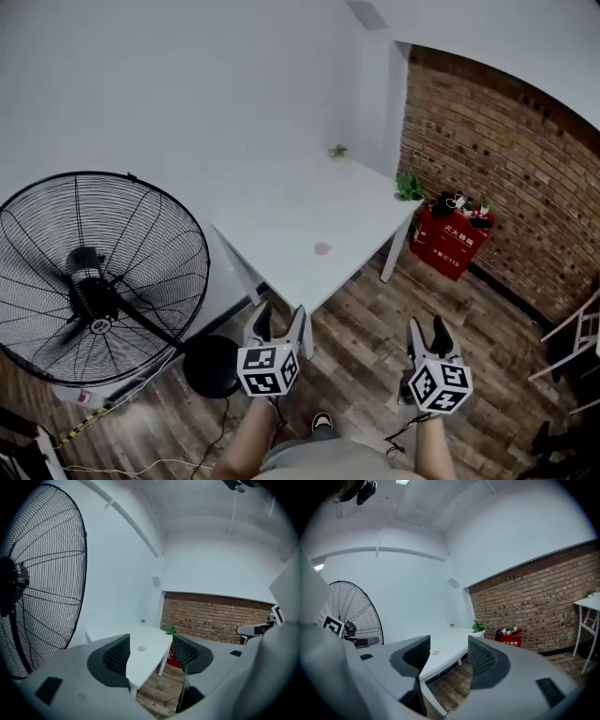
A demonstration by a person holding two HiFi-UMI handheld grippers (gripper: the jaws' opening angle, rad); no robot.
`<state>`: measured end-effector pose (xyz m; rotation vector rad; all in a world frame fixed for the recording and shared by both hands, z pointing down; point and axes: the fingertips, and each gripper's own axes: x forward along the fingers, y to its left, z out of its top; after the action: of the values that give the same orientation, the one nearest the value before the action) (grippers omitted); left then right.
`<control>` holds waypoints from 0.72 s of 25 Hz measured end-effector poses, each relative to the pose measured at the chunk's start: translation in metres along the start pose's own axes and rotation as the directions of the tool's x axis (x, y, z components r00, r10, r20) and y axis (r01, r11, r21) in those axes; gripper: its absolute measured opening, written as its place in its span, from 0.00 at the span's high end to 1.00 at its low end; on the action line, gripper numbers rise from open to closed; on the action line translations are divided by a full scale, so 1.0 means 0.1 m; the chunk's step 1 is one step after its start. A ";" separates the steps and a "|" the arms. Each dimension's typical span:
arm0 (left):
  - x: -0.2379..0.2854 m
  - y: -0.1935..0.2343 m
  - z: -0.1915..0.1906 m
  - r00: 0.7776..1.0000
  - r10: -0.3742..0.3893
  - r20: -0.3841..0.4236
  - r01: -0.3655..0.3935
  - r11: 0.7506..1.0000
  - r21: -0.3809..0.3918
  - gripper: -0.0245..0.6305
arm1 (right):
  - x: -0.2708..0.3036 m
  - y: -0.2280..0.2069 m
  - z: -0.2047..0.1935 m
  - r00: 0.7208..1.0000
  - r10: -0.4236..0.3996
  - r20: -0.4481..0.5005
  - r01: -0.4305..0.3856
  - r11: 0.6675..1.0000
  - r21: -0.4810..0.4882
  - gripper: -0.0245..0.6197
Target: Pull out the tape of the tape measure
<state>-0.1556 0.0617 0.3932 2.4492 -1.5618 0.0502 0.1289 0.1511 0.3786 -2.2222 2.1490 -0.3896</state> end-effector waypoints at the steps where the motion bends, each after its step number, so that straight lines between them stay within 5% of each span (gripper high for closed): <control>1: 0.10 0.06 0.02 1.000 0.000 0.000 0.000 1.000 -0.001 0.56 | 0.11 0.01 0.03 1.000 0.003 0.004 -0.003 1.000 0.000 0.57; 18: 1.36 0.42 -0.05 0.998 0.044 -0.053 -0.046 0.998 -0.046 0.56 | 1.52 -0.45 0.12 0.999 0.025 -0.039 -0.025 1.000 0.016 0.57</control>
<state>-0.1340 -0.0752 0.4266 2.3580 -1.5779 0.0836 0.1782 0.0017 0.3996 -2.1951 2.1825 -0.4512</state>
